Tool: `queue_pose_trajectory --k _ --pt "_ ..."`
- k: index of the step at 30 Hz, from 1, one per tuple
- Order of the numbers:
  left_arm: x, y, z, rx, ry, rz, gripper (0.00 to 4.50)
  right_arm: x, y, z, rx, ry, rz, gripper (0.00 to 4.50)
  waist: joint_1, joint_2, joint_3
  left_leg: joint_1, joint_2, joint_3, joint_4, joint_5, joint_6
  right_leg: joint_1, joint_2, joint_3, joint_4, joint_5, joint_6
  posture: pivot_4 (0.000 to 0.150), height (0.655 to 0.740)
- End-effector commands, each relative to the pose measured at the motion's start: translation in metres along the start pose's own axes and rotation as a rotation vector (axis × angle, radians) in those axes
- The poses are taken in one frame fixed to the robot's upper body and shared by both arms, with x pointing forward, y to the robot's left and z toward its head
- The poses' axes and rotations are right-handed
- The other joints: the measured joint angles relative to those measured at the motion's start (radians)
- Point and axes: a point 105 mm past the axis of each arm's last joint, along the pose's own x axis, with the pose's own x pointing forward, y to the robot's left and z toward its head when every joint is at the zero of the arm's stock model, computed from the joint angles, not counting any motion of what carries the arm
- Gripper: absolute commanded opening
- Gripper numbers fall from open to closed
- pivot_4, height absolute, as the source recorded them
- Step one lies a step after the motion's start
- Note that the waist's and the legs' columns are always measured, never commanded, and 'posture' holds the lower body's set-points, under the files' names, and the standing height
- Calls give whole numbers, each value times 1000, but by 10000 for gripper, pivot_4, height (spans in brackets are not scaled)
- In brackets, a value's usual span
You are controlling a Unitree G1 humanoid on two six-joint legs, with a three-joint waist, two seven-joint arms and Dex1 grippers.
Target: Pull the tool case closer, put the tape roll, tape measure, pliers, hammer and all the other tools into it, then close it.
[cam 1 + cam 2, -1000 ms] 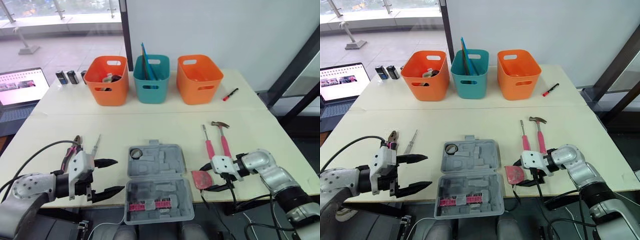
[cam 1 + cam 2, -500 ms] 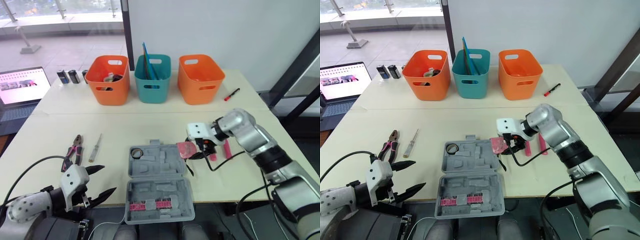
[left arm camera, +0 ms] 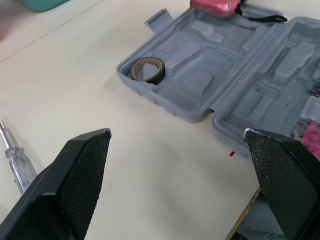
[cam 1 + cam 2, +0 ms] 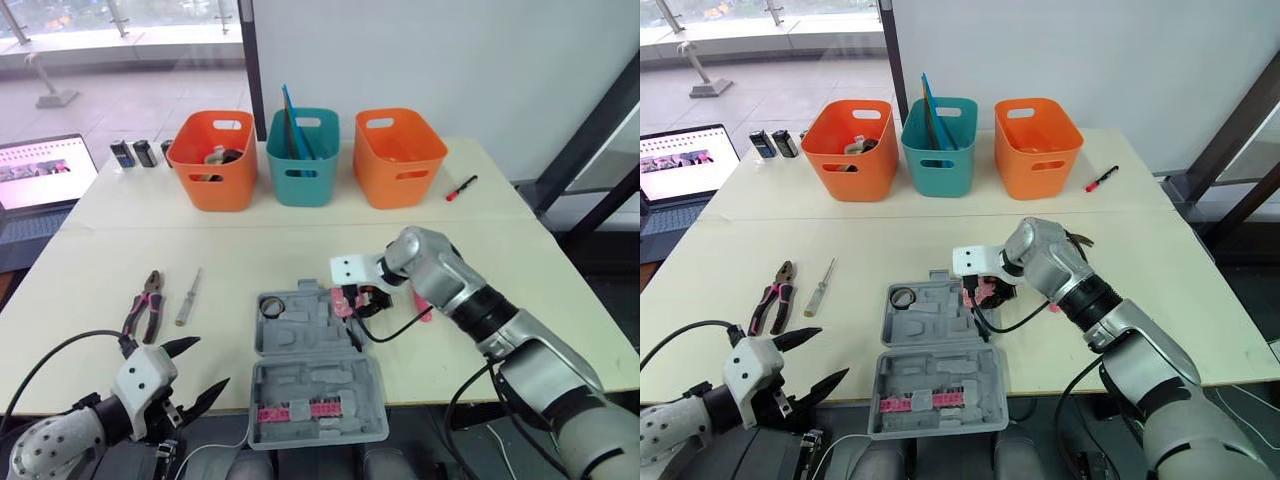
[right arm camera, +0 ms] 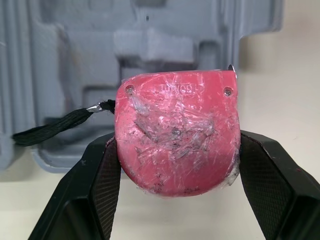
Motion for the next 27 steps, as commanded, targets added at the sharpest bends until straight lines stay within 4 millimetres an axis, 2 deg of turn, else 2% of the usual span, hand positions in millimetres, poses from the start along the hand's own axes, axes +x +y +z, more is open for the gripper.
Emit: queue_pose_trajectory --k 1,11,19,23,25,27 --pt "-3 1 7 34 -20 18 45000 -7 -11 9 -39 -1 -41 29090 -6 0 0 0 0 0 0 0 0 0 0 0 0 0 0 1500 7344" --pt "-1 -1 3 26 -6 23 45000 0 -13 12 -74 -7 -67 29090 -18 0 0 0 0 0 0 0 0 0 0 0 0 0 0 1500 7344" --pt "2 2 3 25 -9 22 45000 4 -9 22 -68 -46 -56 29090 -18 0 0 0 0 0 0 0 0 0 0 0 0 0 0 1500 7344" --pt "4 3 4 23 -12 17 45000 7 -10 19 -58 -36 -53 29090 -18 0 0 0 0 0 0 0 0 0 0 0 0 0 0 1500 7344" --pt "6 2 4 16 -13 12 45000 5 -11 20 -66 -46 -58 39346 -18 0 0 0 0 0 0 0 0 0 0 0 0 0 0 1500 7344" --pt "6 2 4 15 -13 8 45000 1 -11 24 -67 -68 -54 44608 -19 0 0 0 0 0 0 0 0 0 0 0 0 0 0 1500 7344"
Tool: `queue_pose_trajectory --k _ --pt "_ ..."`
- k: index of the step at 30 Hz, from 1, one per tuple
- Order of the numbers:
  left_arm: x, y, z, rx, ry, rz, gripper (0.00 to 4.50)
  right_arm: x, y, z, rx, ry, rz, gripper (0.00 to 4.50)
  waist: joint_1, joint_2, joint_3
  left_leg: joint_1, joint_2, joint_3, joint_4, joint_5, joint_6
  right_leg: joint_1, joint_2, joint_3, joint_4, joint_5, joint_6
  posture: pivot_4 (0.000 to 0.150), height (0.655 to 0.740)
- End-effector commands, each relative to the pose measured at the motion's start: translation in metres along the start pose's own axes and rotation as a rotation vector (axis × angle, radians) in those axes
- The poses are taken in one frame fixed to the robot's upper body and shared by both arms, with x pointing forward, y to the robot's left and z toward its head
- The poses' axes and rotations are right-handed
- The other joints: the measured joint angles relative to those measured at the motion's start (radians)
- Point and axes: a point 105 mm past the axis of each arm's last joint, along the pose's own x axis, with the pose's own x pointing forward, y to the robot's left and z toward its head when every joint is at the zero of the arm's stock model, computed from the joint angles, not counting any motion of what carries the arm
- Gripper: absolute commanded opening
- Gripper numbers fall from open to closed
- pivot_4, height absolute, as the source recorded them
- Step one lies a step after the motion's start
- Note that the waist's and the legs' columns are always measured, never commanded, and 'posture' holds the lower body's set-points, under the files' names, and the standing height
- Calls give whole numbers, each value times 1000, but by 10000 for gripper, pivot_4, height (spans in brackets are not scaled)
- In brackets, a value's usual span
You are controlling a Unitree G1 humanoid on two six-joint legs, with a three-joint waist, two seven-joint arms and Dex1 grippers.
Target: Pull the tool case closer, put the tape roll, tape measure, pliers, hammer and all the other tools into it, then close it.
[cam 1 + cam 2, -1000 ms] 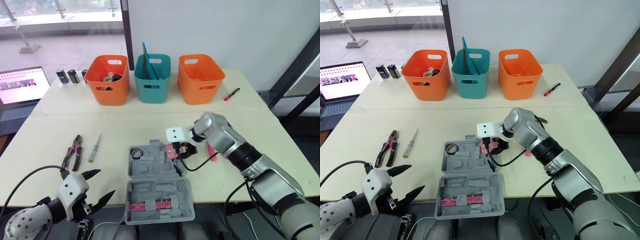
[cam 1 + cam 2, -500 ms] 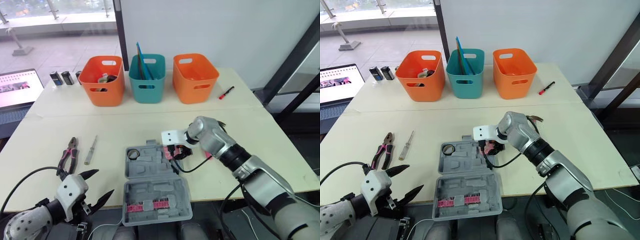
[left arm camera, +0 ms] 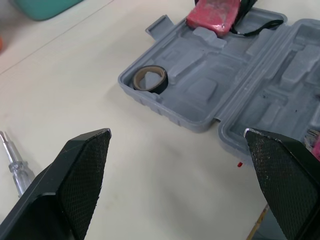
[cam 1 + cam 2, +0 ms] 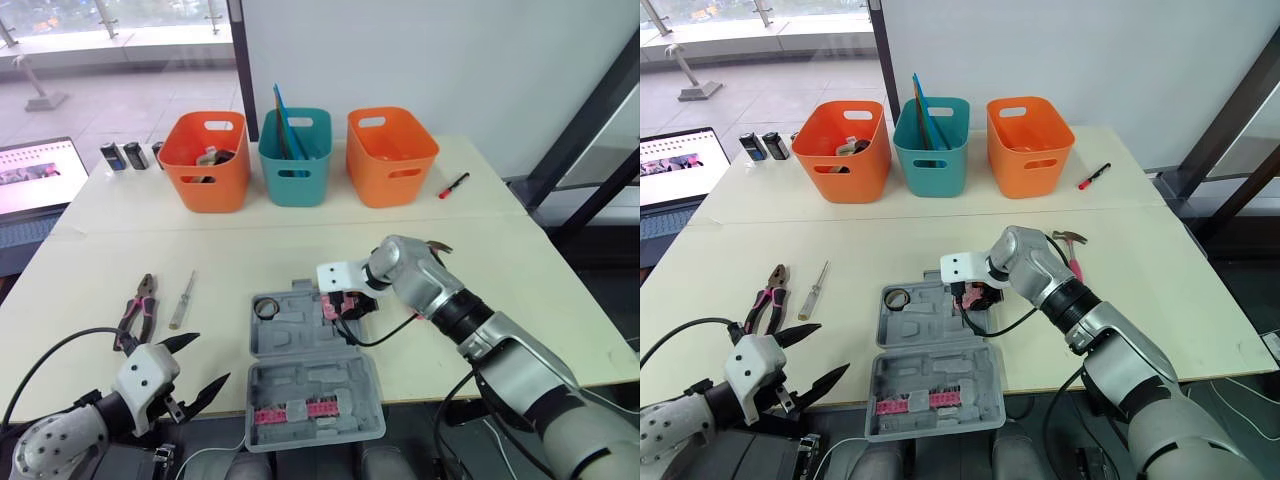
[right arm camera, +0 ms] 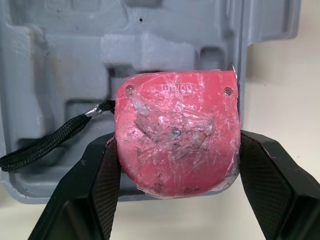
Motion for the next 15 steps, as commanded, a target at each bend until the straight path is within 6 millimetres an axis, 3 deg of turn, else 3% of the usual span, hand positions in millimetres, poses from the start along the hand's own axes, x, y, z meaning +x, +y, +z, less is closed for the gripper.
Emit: queue_pose_trajectory --k 1,7,9,11,15 --pt "0 -1 2 1 -11 -3 45000 -18 -11 13 -16 -61 -43 44608 -1 0 0 0 0 0 0 0 0 0 0 0 0 0 0 1500 7344" --pt "1 -2 5 -21 -29 -10 45000 -56 -17 21 5 -196 -70 44608 3 0 0 0 0 0 0 0 0 0 0 0 0 0 0 1500 7344" --pt "1 -1 7 -29 -41 -7 45000 -66 -17 26 21 -290 -82 44608 2 0 0 0 0 0 0 0 0 0 0 0 0 0 0 1500 7344" --pt "5 3 13 -61 -70 6 45000 -79 -15 36 42 -497 -111 44608 2 0 0 0 0 0 0 0 0 0 0 0 0 0 0 1500 7344" --pt "14 2 27 -146 -143 -17 45000 -82 1 24 182 -621 -35 44608 4 0 0 0 0 -1 0 0 0 2 0 0 -1 0 0 1500 7344"
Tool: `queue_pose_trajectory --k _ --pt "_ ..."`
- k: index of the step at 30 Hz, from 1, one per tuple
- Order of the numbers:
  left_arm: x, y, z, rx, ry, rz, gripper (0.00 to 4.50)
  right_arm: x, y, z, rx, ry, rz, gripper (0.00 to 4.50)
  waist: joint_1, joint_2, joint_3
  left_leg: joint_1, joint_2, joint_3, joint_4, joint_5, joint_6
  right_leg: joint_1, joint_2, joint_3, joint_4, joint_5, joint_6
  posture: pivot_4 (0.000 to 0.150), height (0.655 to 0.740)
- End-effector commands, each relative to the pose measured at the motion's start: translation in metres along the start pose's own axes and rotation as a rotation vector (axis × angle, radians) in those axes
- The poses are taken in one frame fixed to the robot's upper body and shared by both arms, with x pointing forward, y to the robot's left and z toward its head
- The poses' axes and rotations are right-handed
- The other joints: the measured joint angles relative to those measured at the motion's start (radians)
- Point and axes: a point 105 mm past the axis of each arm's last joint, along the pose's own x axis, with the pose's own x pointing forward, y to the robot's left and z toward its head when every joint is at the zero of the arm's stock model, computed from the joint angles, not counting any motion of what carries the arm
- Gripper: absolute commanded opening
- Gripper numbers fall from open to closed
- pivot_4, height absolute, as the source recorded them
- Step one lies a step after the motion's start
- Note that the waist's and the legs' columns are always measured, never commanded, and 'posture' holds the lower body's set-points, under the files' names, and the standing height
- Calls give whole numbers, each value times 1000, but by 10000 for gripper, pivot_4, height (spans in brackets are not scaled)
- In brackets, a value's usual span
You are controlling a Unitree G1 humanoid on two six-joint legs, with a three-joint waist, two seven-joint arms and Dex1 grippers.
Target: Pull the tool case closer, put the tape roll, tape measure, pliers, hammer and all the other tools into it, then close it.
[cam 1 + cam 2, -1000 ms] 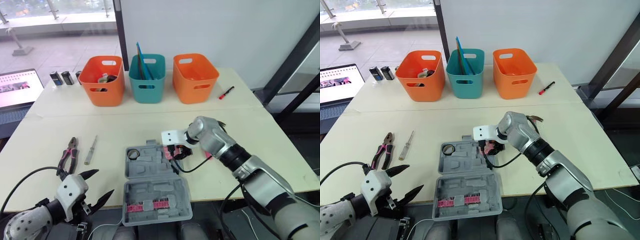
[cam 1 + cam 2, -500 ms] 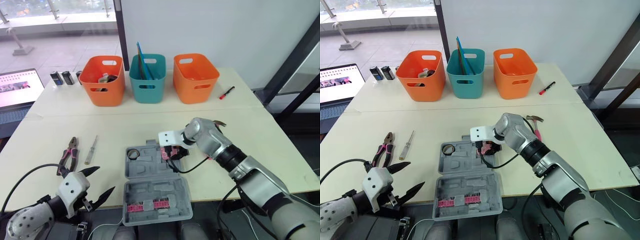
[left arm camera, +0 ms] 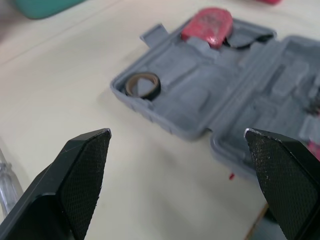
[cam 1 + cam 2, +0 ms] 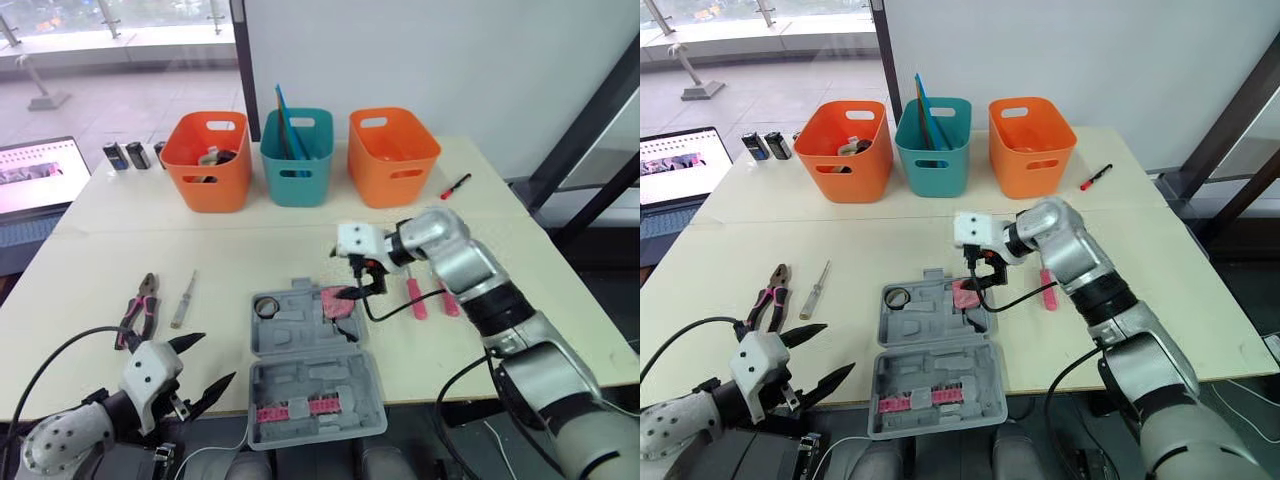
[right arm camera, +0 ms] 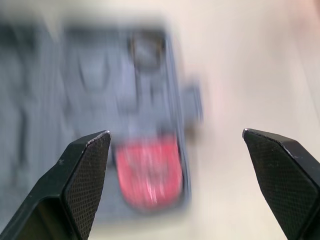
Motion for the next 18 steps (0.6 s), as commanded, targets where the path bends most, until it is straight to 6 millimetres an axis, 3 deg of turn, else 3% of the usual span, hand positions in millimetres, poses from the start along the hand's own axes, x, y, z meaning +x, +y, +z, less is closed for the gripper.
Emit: queue_pose_trajectory --k 1,5,14,18 --pt "7 -5 15 -19 -48 -41 45000 -13 9 1 97 -105 45 44608 -2 0 0 0 0 0 0 0 0 0 0 0 0 0 0 1500 7344" --pt "12 0 22 4 -47 -68 45000 -10 13 -14 80 -118 5 26969 -6 0 0 0 0 0 0 0 0 0 0 0 0 0 0 1500 7344" --pt "11 10 25 36 -23 -94 45000 14 0 -41 122 -97 -78 26969 -4 0 0 1 0 0 0 0 0 0 1 0 0 0 0 1500 7344" --pt "10 12 31 62 -44 -74 45000 24 2 -75 211 -45 -99 26969 -3 0 0 1 0 0 0 0 0 0 1 0 0 0 0 1500 7344"
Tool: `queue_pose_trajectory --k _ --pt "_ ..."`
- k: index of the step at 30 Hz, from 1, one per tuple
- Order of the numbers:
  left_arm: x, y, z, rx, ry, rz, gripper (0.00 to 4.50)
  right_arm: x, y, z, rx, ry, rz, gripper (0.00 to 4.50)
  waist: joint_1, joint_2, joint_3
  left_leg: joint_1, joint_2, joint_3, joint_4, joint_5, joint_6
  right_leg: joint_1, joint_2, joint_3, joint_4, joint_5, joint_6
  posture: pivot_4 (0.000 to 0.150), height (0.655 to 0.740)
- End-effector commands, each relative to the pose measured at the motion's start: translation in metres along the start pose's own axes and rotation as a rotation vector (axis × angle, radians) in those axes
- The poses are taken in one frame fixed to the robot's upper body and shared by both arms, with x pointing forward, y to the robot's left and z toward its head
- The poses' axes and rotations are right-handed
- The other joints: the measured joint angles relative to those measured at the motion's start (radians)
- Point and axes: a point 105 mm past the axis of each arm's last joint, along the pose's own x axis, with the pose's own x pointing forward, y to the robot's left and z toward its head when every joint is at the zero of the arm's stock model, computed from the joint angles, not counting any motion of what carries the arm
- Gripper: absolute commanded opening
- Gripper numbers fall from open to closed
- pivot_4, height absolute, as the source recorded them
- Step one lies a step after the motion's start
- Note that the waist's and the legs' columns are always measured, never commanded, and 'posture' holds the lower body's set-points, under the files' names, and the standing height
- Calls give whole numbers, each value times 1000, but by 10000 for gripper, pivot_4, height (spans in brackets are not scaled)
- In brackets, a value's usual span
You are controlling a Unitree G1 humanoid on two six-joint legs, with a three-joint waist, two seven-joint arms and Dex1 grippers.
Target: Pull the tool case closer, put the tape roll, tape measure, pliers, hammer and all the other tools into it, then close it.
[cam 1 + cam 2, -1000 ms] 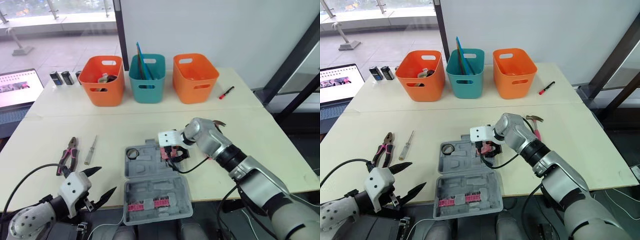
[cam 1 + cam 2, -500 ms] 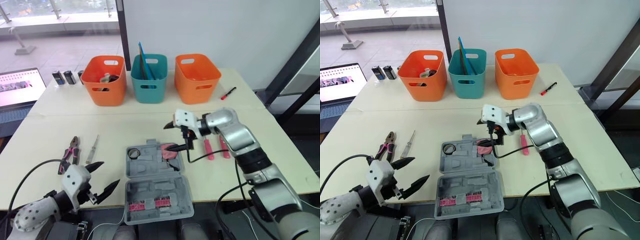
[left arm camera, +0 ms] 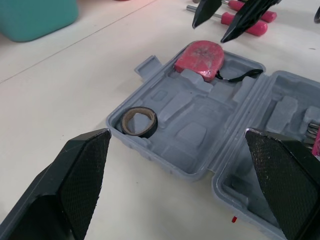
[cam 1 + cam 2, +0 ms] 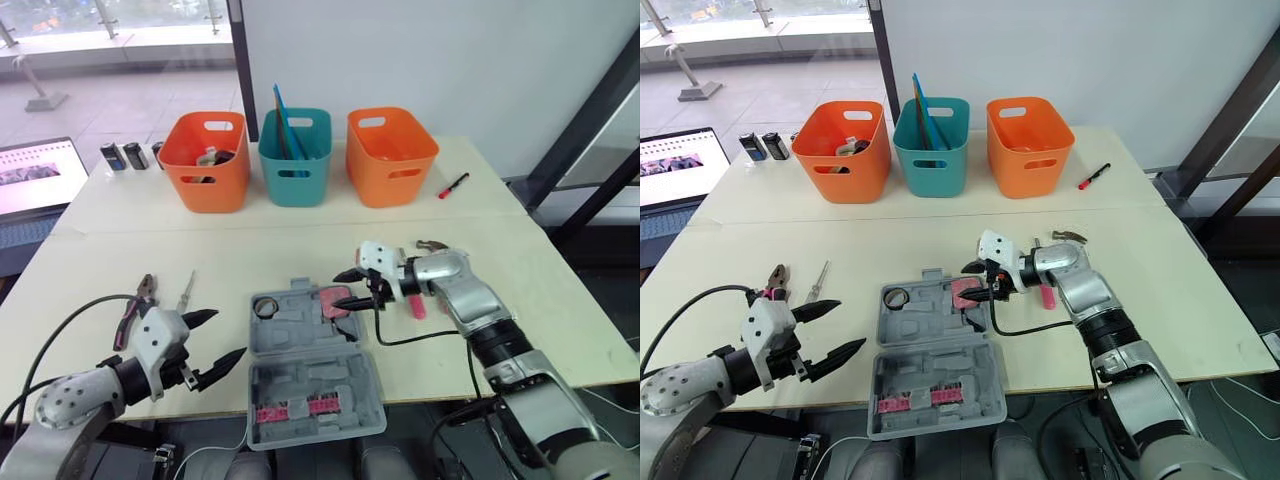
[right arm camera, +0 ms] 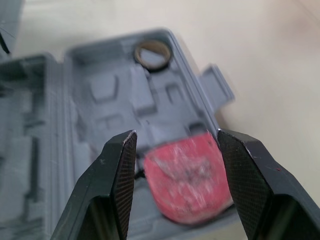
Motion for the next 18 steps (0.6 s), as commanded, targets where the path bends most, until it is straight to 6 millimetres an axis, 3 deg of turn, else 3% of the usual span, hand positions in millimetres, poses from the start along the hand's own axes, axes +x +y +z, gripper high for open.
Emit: queue_pose_trajectory --k 1,5,9,13,18 --pt "-4 5 14 38 -44 22 45000 4 -4 -20 21 24 -31 26969 0 0 0 0 0 0 0 0 0 0 0 0 0 0 0 1500 7344" --pt "-4 3 16 46 -41 20 45000 12 6 -64 84 92 -36 26969 -3 -1 -1 1 0 0 0 0 0 2 0 0 0 0 0 1500 7344" --pt "-3 4 12 22 -21 27 45000 15 10 -76 92 91 -40 26969 -3 -2 -3 4 0 0 0 0 0 5 0 0 0 0 0 1500 7344" --pt "-1 13 8 -21 -6 62 45000 14 2 -50 88 -50 -43 26969 -2 -3 -4 5 0 0 0 0 0 6 0 0 0 0 0 1500 7344" --pt "-4 21 9 -57 -61 91 45000 -10 -21 -6 37 -252 -143 26969 -2 -1 -2 3 0 0 0 0 0 4 0 0 0 0 0 1500 7344"
